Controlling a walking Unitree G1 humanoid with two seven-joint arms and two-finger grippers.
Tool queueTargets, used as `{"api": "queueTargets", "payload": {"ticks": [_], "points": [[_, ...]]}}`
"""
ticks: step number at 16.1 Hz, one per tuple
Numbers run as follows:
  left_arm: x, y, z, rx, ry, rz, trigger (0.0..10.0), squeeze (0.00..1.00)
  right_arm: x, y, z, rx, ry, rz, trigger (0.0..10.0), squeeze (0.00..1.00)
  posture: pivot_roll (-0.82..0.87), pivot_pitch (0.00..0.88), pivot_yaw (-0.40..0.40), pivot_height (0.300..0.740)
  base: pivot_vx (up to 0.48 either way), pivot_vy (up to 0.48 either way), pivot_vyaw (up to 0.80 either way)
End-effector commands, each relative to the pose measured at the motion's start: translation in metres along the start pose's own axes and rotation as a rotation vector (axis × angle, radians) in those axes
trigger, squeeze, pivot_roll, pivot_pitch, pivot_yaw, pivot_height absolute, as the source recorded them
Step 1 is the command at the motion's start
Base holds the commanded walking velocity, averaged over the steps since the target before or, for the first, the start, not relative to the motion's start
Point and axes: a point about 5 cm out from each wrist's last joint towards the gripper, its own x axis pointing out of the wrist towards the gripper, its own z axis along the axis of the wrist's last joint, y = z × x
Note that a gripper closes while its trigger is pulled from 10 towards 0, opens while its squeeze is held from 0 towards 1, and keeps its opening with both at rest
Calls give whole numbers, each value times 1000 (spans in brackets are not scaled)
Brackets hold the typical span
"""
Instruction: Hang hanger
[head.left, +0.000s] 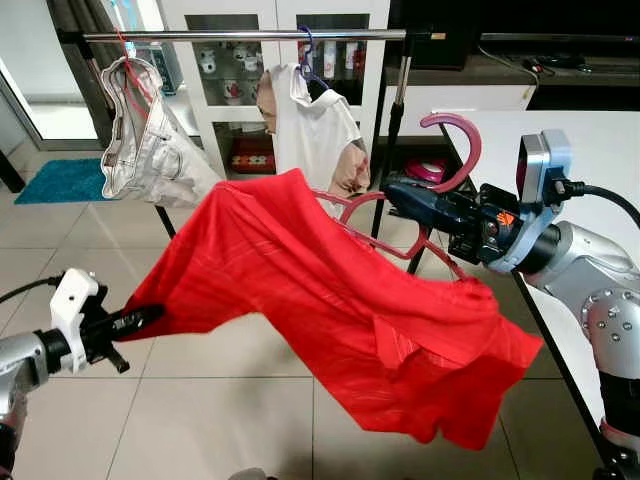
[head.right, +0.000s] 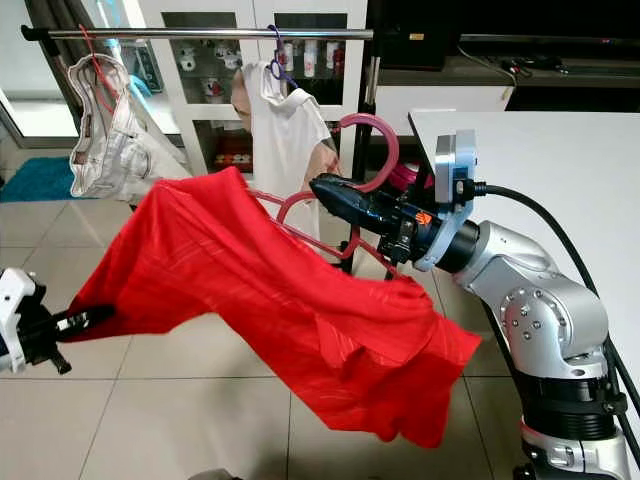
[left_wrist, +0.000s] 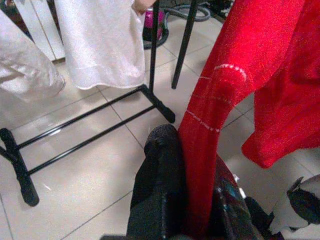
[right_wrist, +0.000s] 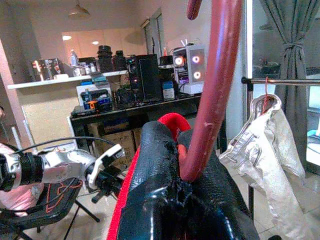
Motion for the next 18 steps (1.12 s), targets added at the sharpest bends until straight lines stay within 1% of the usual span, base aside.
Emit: {"api": "queueTargets", "payload": {"ticks": [1, 3, 4, 5, 6, 7, 8, 9, 11, 12, 13, 14, 15, 16, 17, 18], "points": [[-3, 0, -3, 12, 26, 9, 0, 0, 0, -2, 12, -43, -50, -10, 0, 0, -113, 0, 54, 740, 0, 0, 0], [-3, -1, -5, 21, 35, 6, 0, 0, 0, -4, 11, -42, -49, -28, 0, 0, -109, 0, 51, 740, 0, 0, 0], [-4, 1, -2, 31, 14, 31, 3843, 0, 0, -5, 11, -41, -48, -33, 0, 0, -108, 0, 50, 740, 0, 0, 0], [-4, 1, 4, 39, -19, 9, 10000, 39, 2, -6, 9, -39, -39, -43, 0, 0, -105, 0, 46, 740, 0, 0, 0], [-5, 2, 21, 73, -84, -25, 10000, 1000, 5, -9, 3, -48, 4, -84, 0, 0, -101, 0, 42, 740, 0, 0, 0], [-8, 6, 34, 98, -115, -36, 10000, 1000, 7, -15, -2, -68, 44, -147, 0, 0, -100, 0, 41, 740, 0, 0, 0], [-13, 12, 44, 123, -121, -28, 10000, 1000, 8, -22, -5, -84, 68, -211, 0, 0, -99, 0, 41, 740, 0, 0, 0], [-16, 15, 48, 138, -116, -24, 10000, 1000, 8, -25, -7, -95, 83, -243, 0, 0, -98, 0, 42, 740, 0, 0, 0], [-32, 27, 69, 204, -73, -24, 10000, 1000, 12, -28, -12, -138, 137, -271, 0, 0, -96, 0, 45, 740, 0, 0, 0], [-35, 28, 75, 225, -57, -40, 10000, 1000, 13, -28, -15, -152, 157, -269, 0, 0, -96, 0, 45, 740, 0, 0, 0], [-36, 28, 88, 257, -53, -71, 10000, 1000, 15, -26, -18, -171, 188, -260, 0, 0, -95, 0, 45, 740, 0, 0, 0], [-36, 28, 88, 257, -53, -71, 10000, 1000, 15, -26, -18, -171, 188, -260, 0, 0, -95, 0, 45, 740, 0, 0, 0], [-20, 16, 119, 293, -133, -198, 10000, 1000, 21, -21, -22, -192, 216, -223, 0, 0, -94, 0, 46, 740, 0, 0, 0], [-5, 4, 138, 326, -179, -304, 10000, 1000, 27, -17, -23, -204, 229, -198, 0, 0, -99, 0, 55, 740, 0, 0, 0], [21, -20, 164, 394, -215, -492, 10000, 1000, 37, -13, -24, -232, 249, -172, 0, 0, -106, 0, 64, 740, 0, 0, 0], [31, -30, 171, 427, -220, -557, 10000, 1000, 40, -11, -25, -246, 255, -164, 0, 0, -117, 0, 76, 740, 0, 0, 0]]}}
